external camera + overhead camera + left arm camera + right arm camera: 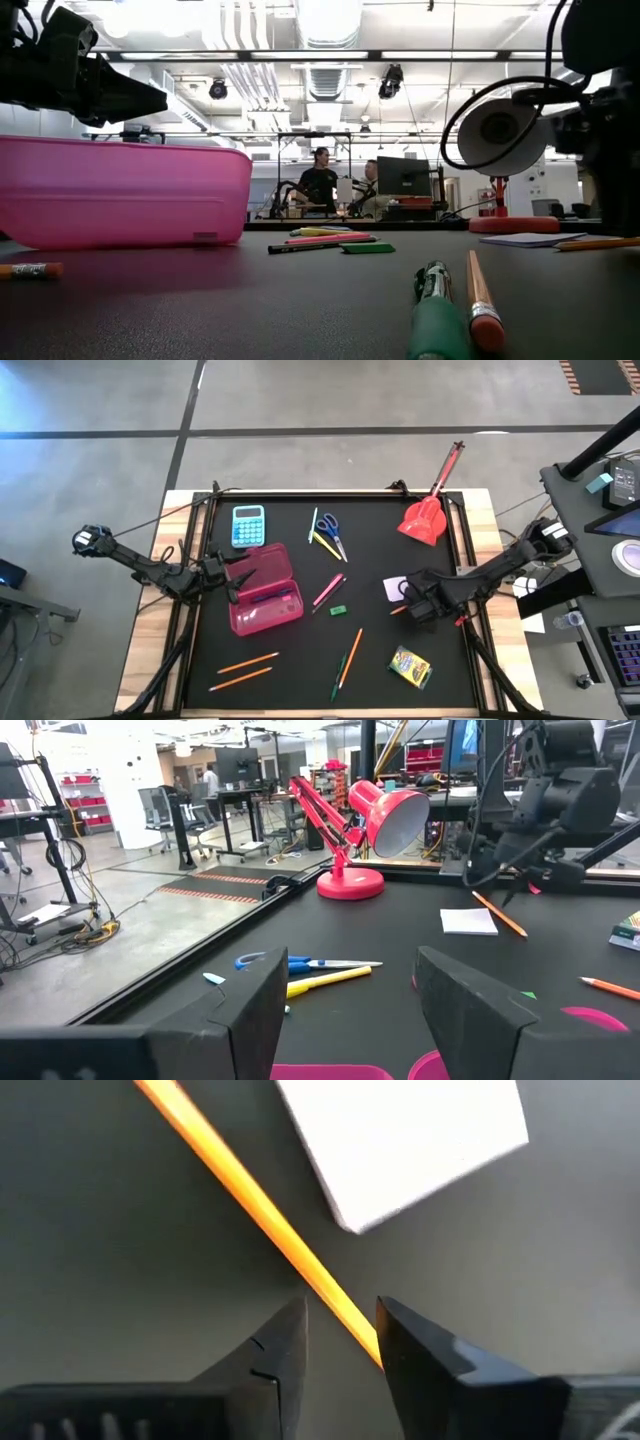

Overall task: Pack school essentials
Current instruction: Put the yellow pencil into the pink supply box

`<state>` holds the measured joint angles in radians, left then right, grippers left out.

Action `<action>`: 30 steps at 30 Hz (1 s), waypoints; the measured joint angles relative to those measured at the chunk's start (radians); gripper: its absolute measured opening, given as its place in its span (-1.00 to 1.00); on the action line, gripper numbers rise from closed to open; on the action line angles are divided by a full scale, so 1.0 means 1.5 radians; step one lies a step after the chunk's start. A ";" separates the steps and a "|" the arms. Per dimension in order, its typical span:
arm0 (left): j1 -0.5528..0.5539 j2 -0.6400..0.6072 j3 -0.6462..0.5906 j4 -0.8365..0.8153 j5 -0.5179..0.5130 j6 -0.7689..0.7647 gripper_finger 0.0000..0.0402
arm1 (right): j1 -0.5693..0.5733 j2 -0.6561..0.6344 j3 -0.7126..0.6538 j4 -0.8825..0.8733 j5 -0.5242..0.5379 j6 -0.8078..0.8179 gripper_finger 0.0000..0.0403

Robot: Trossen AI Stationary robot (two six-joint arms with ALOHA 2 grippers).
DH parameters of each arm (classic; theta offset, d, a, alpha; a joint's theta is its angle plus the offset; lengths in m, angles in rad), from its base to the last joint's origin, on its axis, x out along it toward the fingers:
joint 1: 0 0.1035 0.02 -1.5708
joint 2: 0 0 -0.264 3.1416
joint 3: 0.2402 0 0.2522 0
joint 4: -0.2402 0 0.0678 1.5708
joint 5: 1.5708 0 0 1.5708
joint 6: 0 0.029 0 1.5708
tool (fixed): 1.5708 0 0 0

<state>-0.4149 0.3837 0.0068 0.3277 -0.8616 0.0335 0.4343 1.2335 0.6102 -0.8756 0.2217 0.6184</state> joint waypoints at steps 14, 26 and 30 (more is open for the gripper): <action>0.000 0.000 0.000 0.000 0.000 0.000 0.01 | 0.000 0.007 -0.033 0.039 0.024 -0.037 -0.23; 0.000 0.000 0.000 0.000 0.000 0.000 0.01 | -0.036 0.005 -0.039 0.064 -0.049 0.048 -0.46; 0.000 0.000 0.000 0.000 0.000 0.000 0.01 | -0.059 0.006 -0.039 0.072 -0.088 0.083 -0.60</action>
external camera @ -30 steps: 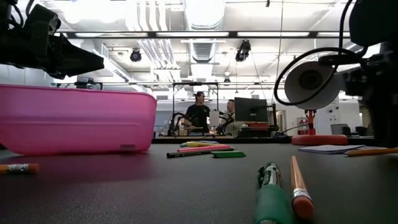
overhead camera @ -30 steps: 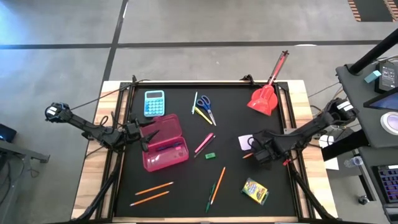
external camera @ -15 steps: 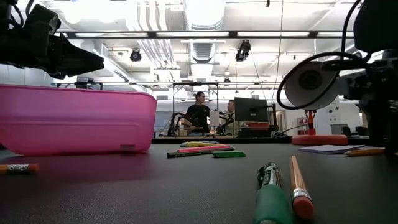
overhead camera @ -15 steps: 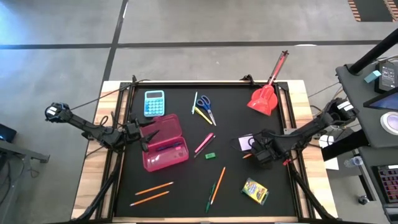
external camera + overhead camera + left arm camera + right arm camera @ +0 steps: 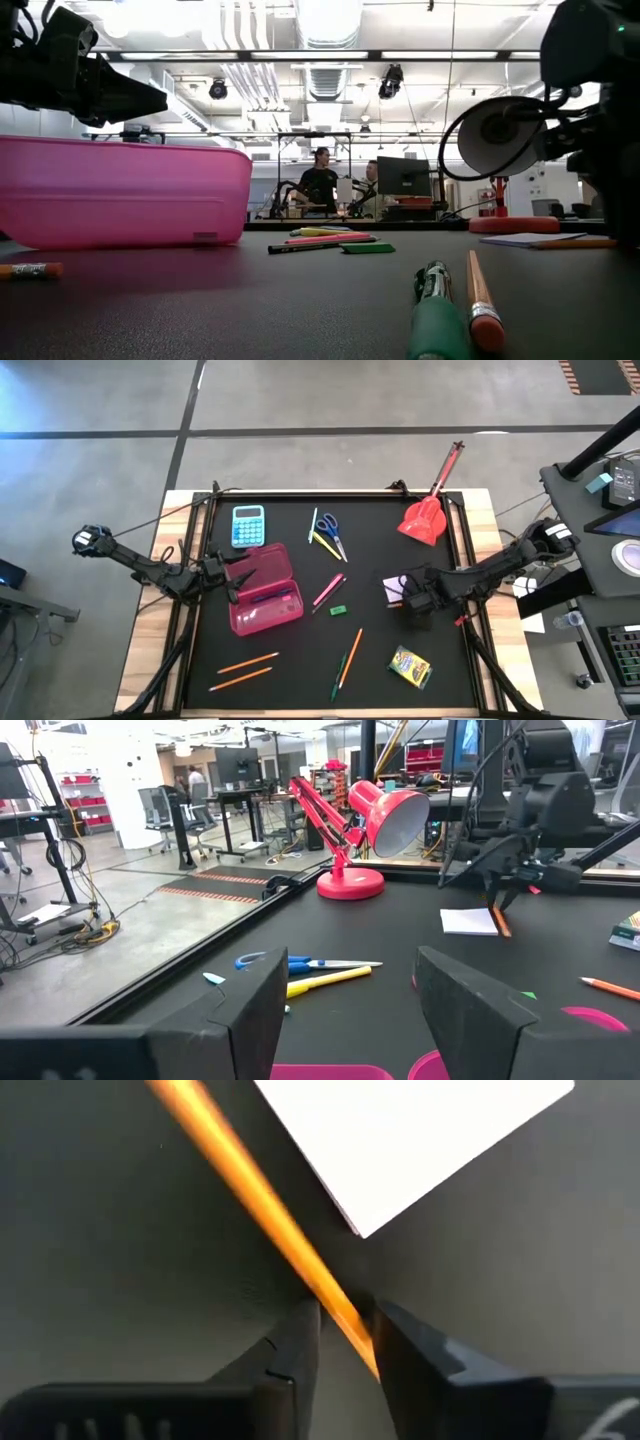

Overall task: Pack school essentials
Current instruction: Put the yellow pencil into the pink supply box

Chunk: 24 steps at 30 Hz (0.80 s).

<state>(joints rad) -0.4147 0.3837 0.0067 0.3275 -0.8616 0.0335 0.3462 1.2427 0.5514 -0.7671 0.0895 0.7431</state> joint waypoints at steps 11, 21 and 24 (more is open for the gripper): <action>0.000 0.000 0.000 0.000 0.000 0.000 0.01 | -0.017 -0.003 0.000 0.007 -0.026 0.005 -0.91; 0.000 0.000 0.000 0.000 0.000 0.000 0.01 | -0.016 -0.061 0.075 0.043 -0.065 -0.029 -0.93; 0.000 0.000 0.000 0.000 0.000 0.000 0.01 | -0.015 -0.068 0.108 0.094 -0.038 -0.047 -0.93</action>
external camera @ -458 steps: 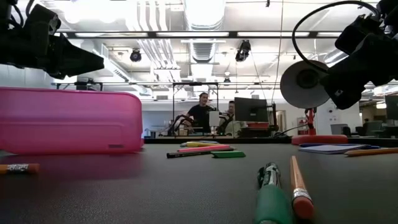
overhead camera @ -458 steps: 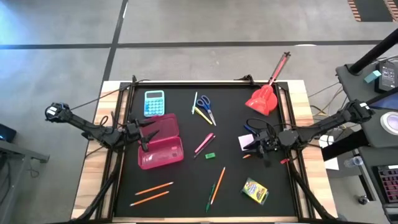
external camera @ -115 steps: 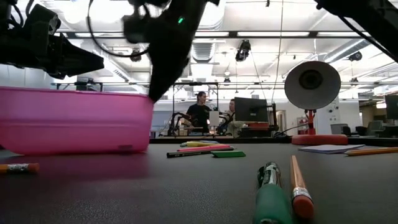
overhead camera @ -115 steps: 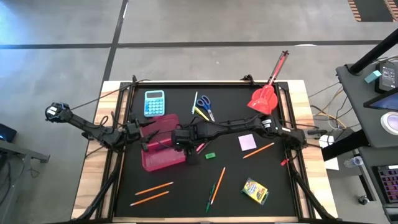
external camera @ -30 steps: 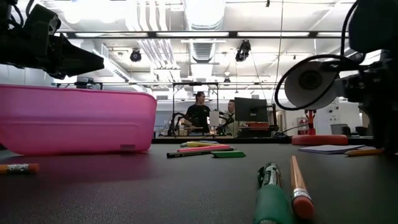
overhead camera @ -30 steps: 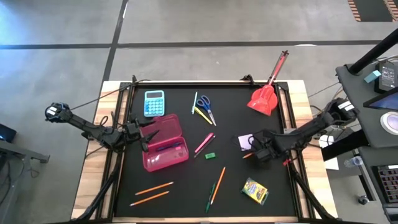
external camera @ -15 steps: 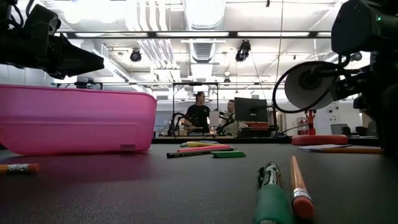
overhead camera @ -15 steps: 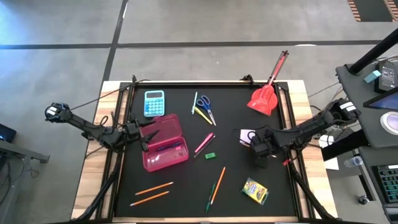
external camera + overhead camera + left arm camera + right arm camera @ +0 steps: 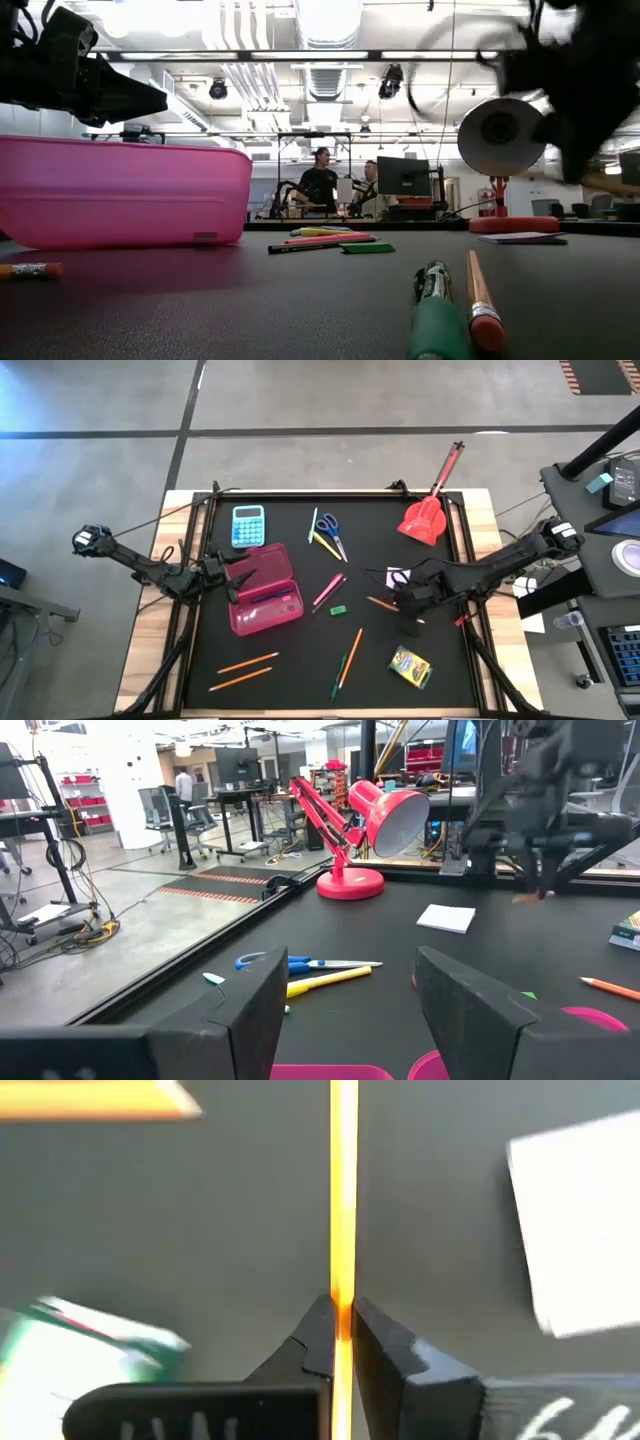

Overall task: Pack school essentials
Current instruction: Put the yellow pencil into the pink supply box

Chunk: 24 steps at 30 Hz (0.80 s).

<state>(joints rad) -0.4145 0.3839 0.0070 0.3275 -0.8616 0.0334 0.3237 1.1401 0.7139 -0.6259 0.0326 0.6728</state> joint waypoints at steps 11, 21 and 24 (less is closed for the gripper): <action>0.000 0.000 0.000 0.000 0.000 0.000 0.01 | -0.008 0.087 0.034 0.562 0.141 -0.371 -0.93; 0.000 0.000 0.000 0.000 0.000 0.000 0.01 | -0.101 0.293 0.053 0.909 0.117 -0.480 -0.93; 0.000 0.000 0.000 0.000 0.000 0.000 0.01 | -0.113 0.343 0.096 0.914 0.095 -0.518 -0.93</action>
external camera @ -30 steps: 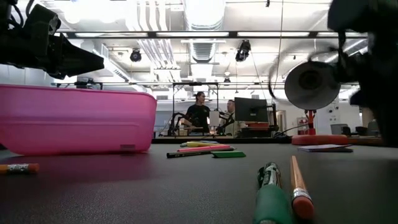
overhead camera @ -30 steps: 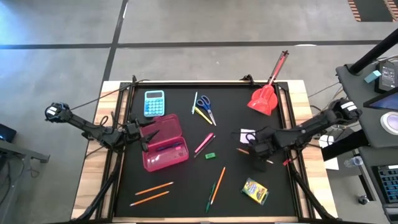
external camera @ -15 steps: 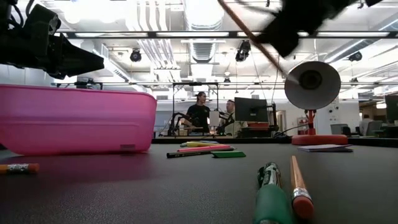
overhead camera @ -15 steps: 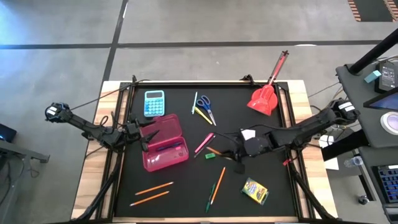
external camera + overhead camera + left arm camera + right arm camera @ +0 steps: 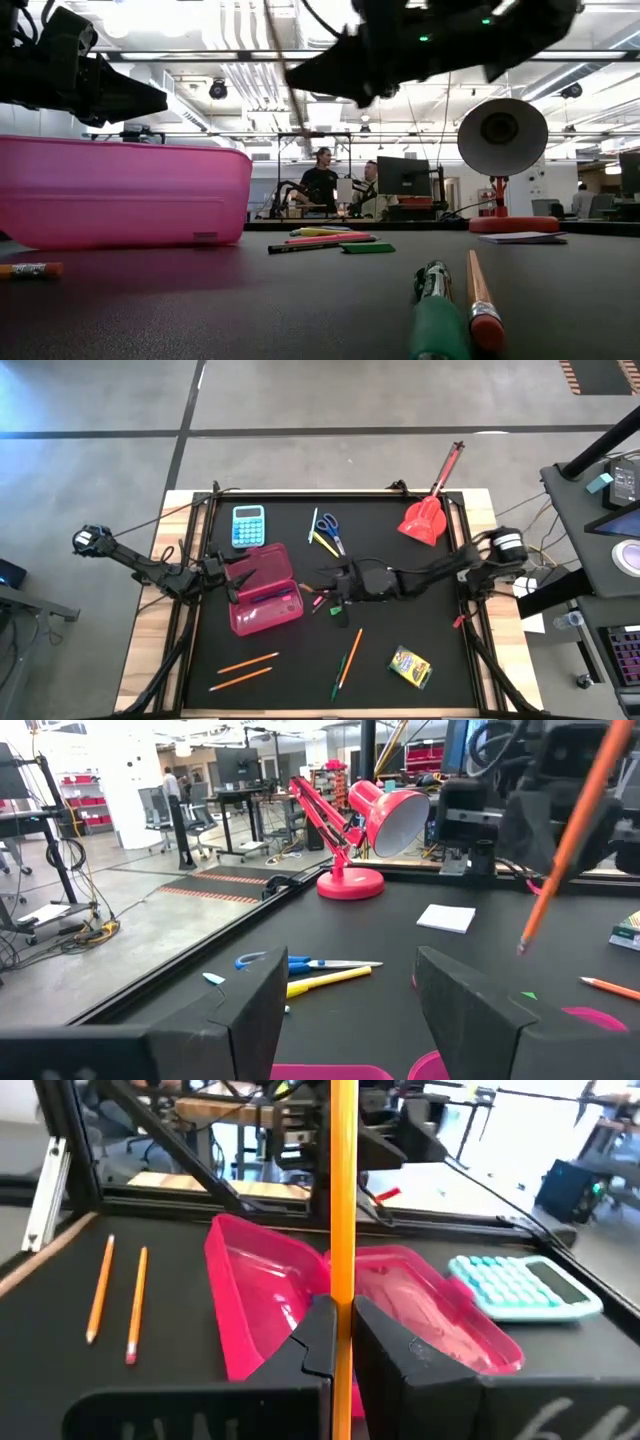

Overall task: Pack school essentials
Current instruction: Put the yellow pencil into the pink supply box

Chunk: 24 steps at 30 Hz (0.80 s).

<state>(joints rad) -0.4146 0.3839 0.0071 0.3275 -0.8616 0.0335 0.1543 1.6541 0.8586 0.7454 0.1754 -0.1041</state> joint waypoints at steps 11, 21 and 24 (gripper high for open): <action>0.000 0.000 0.000 0.000 0.000 0.000 0.01 | -0.006 0.135 0.227 -0.160 -0.050 -0.119 -0.94; 0.000 0.000 0.000 0.000 0.000 0.000 0.01 | -0.007 0.242 0.352 -0.239 -0.053 -0.144 -0.94; 0.000 0.000 0.000 0.000 0.000 0.000 0.01 | -0.007 0.273 0.388 -0.272 -0.052 -0.147 -0.94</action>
<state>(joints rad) -0.4145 0.3839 0.0070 0.3279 -0.8616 0.0337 0.1436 2.0640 1.4400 0.3372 0.0973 -0.3241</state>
